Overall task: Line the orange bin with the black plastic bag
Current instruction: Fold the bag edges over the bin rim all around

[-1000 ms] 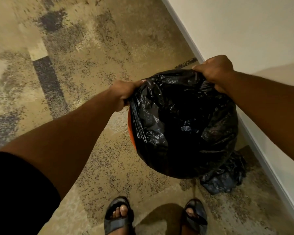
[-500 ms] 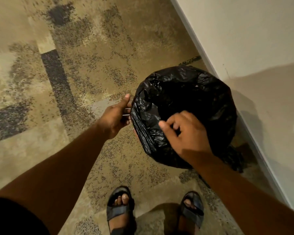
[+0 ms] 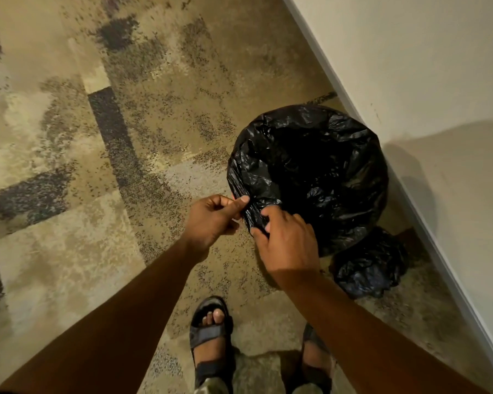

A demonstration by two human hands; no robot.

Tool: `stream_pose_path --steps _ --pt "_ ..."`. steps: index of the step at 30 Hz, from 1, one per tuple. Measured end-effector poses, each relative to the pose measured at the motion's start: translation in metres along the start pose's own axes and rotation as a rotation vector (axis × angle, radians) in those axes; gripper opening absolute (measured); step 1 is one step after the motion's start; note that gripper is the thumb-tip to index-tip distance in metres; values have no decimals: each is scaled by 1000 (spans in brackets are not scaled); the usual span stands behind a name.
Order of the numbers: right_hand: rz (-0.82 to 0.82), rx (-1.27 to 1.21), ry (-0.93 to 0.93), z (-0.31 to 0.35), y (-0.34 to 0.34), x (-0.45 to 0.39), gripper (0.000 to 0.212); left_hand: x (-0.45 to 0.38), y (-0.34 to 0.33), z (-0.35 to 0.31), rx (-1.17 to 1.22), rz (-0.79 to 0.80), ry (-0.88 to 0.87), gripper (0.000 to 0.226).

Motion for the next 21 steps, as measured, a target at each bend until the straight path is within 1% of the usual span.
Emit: stream_pose_path --steps 2,5,8,11,13,15,17,18,19,21 --pt "31 -26 -51 0 -2 3 23 3 -8 2 -57 -87 -27 26" --pt "20 -21 12 7 -4 9 16 7 -14 3 -32 -159 -69 15" --pt "53 -8 82 16 -6 17 17 11 -14 9 20 -191 -94 14" --pt "72 49 98 19 -12 21 14 13 -12 19 61 -234 -62 17" --pt "131 100 98 21 -20 21 18 12 -11 26 163 -277 -21 16" --pt "246 170 101 24 -26 22 26 8 -11 35 169 -349 22 13" --pt "304 183 93 19 -31 25 28 0 -12 45 49 -403 72 9" --pt "294 137 100 15 -32 27 24 -4 -12 48 -45 -412 95 5" --pt "267 52 115 10 -31 28 20 -9 -15 50 -157 -400 104 5" --pt "174 -173 133 0 -19 30 23 -20 -21 49 -491 -289 58 7"
Point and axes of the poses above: each hand's wrist, its own x-axis away from the middle knuckle, its own y-axis out of the back of the hand, z = x × y, the point moved 1 cm from there along -x, towards the middle knuckle, and after that the axes turned 9 degrees about x, right-handed, at the moved point
